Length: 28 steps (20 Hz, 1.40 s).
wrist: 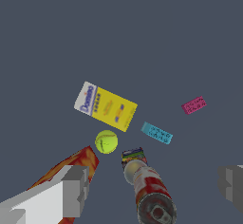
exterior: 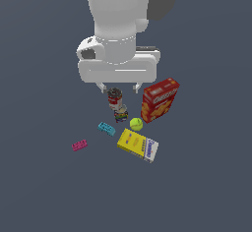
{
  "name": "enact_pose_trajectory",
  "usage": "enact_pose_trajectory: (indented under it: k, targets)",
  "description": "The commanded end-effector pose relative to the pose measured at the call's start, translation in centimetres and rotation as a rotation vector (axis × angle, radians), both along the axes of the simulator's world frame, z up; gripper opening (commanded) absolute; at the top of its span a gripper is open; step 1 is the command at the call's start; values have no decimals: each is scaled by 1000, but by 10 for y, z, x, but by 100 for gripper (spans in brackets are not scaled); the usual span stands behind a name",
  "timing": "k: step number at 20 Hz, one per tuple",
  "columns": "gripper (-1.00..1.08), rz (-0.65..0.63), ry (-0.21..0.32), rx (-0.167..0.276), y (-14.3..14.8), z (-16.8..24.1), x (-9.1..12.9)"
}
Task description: Pick up a designated object from a clutter of objects.
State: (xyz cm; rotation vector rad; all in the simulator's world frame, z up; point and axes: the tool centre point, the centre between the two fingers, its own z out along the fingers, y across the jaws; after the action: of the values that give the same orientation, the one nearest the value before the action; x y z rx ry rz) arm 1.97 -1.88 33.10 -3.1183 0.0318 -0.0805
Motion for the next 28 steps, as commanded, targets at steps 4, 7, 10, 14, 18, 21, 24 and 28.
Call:
enact_pose_trajectory:
  k: [4, 7, 10, 14, 18, 21, 24, 28]
  targets:
    - [100, 11, -6, 2, 5, 2, 1]
    - [100, 41, -21, 8, 18, 9, 3]
    - [100, 64, -32, 12, 27, 14, 4]
    - [100, 61, -31, 12, 26, 13, 4]
    - [100, 36, -28, 12, 23, 8, 0]
    - [100, 1, -23, 11, 20, 2, -5]
    - [100, -47, -17, 11, 15, -7, -12]
    - [100, -131, -7, 9, 7, -22, -26]
